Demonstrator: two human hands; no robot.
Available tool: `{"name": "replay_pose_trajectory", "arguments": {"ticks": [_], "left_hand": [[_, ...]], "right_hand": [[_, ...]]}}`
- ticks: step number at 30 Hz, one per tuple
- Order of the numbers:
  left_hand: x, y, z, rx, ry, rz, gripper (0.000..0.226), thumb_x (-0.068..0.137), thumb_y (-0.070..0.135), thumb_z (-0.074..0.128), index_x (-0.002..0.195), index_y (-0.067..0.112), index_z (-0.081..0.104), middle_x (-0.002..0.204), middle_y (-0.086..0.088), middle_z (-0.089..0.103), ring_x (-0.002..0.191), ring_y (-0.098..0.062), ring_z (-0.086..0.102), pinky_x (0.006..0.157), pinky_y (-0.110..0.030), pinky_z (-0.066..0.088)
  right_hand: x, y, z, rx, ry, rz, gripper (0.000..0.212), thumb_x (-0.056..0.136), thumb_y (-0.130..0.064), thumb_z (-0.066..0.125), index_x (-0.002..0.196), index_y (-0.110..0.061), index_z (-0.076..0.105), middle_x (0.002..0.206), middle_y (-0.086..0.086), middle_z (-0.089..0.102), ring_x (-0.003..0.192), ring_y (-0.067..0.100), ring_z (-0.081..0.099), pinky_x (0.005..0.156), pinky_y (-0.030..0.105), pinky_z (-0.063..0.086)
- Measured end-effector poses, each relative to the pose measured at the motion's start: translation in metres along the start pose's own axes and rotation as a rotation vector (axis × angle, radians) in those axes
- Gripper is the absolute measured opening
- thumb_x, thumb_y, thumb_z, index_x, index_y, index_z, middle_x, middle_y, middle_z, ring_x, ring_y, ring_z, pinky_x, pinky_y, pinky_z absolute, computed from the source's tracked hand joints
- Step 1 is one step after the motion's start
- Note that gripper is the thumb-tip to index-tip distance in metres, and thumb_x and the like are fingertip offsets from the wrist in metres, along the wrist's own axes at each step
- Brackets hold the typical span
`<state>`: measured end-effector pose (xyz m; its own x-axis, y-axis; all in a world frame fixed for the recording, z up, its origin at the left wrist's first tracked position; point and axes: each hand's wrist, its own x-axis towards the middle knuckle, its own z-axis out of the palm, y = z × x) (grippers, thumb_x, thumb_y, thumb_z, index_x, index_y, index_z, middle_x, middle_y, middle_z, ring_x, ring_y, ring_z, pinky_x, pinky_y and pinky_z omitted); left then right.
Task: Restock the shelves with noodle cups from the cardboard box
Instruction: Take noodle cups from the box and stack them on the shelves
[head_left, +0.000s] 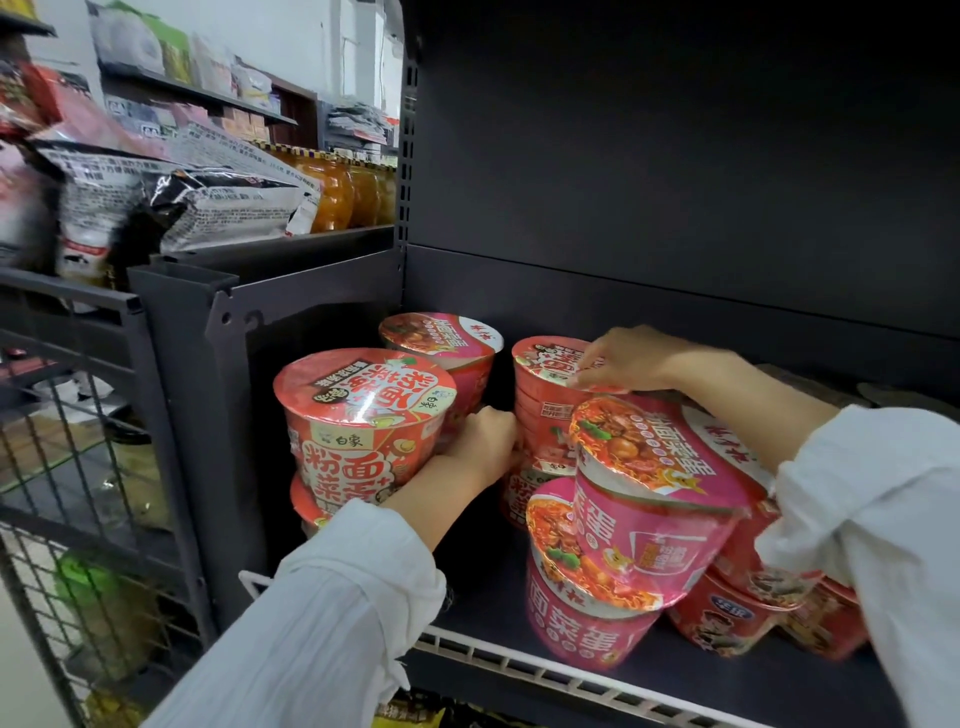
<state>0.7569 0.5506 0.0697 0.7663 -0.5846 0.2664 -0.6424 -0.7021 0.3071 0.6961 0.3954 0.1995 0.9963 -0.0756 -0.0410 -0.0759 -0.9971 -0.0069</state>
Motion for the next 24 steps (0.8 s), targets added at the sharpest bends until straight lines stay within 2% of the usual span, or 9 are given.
{"name": "replay_pose_trajectory", "arguments": {"ticks": [1, 2, 4, 6, 8, 11, 14, 20, 24], "left_hand": [[-0.001, 0.000, 0.000, -0.001, 0.002, -0.001, 0.026, 0.088, 0.018, 0.059, 0.106, 0.002, 0.068, 0.111, -0.015, 0.066, 0.105, -0.031, 0.061, 0.090, -0.035, 0.049], [-0.001, 0.001, 0.001, -0.005, 0.005, 0.000, 0.026, 0.088, 0.018, 0.059, 0.106, 0.002, 0.068, 0.111, -0.015, 0.066, 0.105, -0.032, 0.061, 0.090, -0.035, 0.049], [0.000, 0.001, 0.003, -0.016, 0.009, -0.012, 0.025, 0.089, 0.018, 0.059, 0.107, 0.003, 0.068, 0.113, -0.015, 0.065, 0.106, -0.032, 0.061, 0.090, -0.036, 0.049], [-0.001, 0.002, 0.004, -0.010, 0.009, -0.032, 0.027, 0.090, 0.018, 0.056, 0.110, 0.003, 0.067, 0.115, -0.017, 0.063, 0.106, -0.033, 0.060, 0.090, -0.035, 0.048], [-0.002, 0.002, 0.005, -0.010, 0.019, -0.036, 0.026, 0.091, 0.018, 0.055, 0.109, 0.003, 0.066, 0.116, -0.018, 0.061, 0.106, -0.033, 0.060, 0.089, -0.035, 0.048], [-0.005, 0.002, 0.006, -0.034, 0.033, -0.027, 0.027, 0.090, 0.018, 0.054, 0.107, 0.002, 0.067, 0.113, -0.018, 0.063, 0.105, -0.035, 0.060, 0.088, -0.036, 0.049], [-0.003, -0.001, 0.010, -0.069, 0.042, -0.018, 0.026, 0.089, 0.018, 0.056, 0.105, 0.003, 0.069, 0.108, -0.018, 0.066, 0.104, -0.034, 0.060, 0.087, -0.037, 0.049], [-0.001, -0.001, 0.008, -0.085, 0.050, -0.048, 0.024, 0.088, 0.018, 0.058, 0.103, 0.002, 0.069, 0.107, -0.017, 0.065, 0.102, -0.033, 0.061, 0.087, -0.038, 0.049], [-0.002, 0.000, 0.007, -0.090, 0.041, -0.061, 0.025, 0.087, 0.020, 0.061, 0.104, 0.004, 0.069, 0.110, -0.018, 0.062, 0.102, -0.034, 0.060, 0.088, -0.037, 0.049]], "right_hand": [[0.001, -0.005, 0.003, -0.044, 0.036, 0.031, 0.050, 0.084, -0.064, 0.048, 0.097, -0.021, 0.071, 0.103, -0.003, 0.067, 0.095, 0.020, 0.062, 0.089, 0.036, 0.048], [0.001, -0.012, 0.007, -0.105, 0.078, 0.074, 0.057, 0.084, -0.068, 0.043, 0.099, -0.021, 0.070, 0.103, -0.001, 0.068, 0.096, 0.022, 0.062, 0.087, 0.036, 0.049], [0.002, -0.029, 0.016, -0.284, 0.185, 0.133, 0.063, 0.085, -0.071, 0.033, 0.080, -0.018, 0.066, 0.086, -0.001, 0.065, 0.082, 0.020, 0.059, 0.074, 0.032, 0.046], [0.005, -0.040, 0.019, -0.402, 0.249, 0.143, 0.063, 0.088, -0.070, 0.027, 0.078, -0.015, 0.055, 0.074, 0.000, 0.054, 0.076, 0.020, 0.052, 0.068, 0.031, 0.040], [0.006, -0.036, 0.014, -0.350, 0.192, 0.142, 0.062, 0.086, -0.073, 0.029, 0.088, -0.017, 0.056, 0.075, 0.000, 0.052, 0.077, 0.021, 0.052, 0.069, 0.031, 0.040], [0.004, -0.016, 0.002, -0.053, 0.008, 0.103, 0.063, 0.084, -0.068, 0.043, 0.095, -0.009, 0.062, 0.095, 0.004, 0.064, 0.089, 0.023, 0.061, 0.079, 0.033, 0.046], [0.002, -0.010, 0.009, 0.027, 0.037, 0.080, 0.058, 0.086, -0.061, 0.049, 0.111, -0.013, 0.068, 0.117, 0.005, 0.066, 0.102, 0.025, 0.063, 0.092, 0.038, 0.049], [0.011, -0.027, 0.021, -0.059, 0.239, 0.194, 0.062, 0.079, -0.069, 0.051, 0.105, -0.015, 0.066, 0.096, 0.005, 0.068, 0.087, 0.024, 0.063, 0.077, 0.035, 0.052], [0.013, -0.036, 0.023, -0.099, 0.306, 0.242, 0.061, 0.076, -0.072, 0.052, 0.084, -0.012, 0.060, 0.091, 0.007, 0.067, 0.088, 0.027, 0.063, 0.071, 0.034, 0.050]]}}
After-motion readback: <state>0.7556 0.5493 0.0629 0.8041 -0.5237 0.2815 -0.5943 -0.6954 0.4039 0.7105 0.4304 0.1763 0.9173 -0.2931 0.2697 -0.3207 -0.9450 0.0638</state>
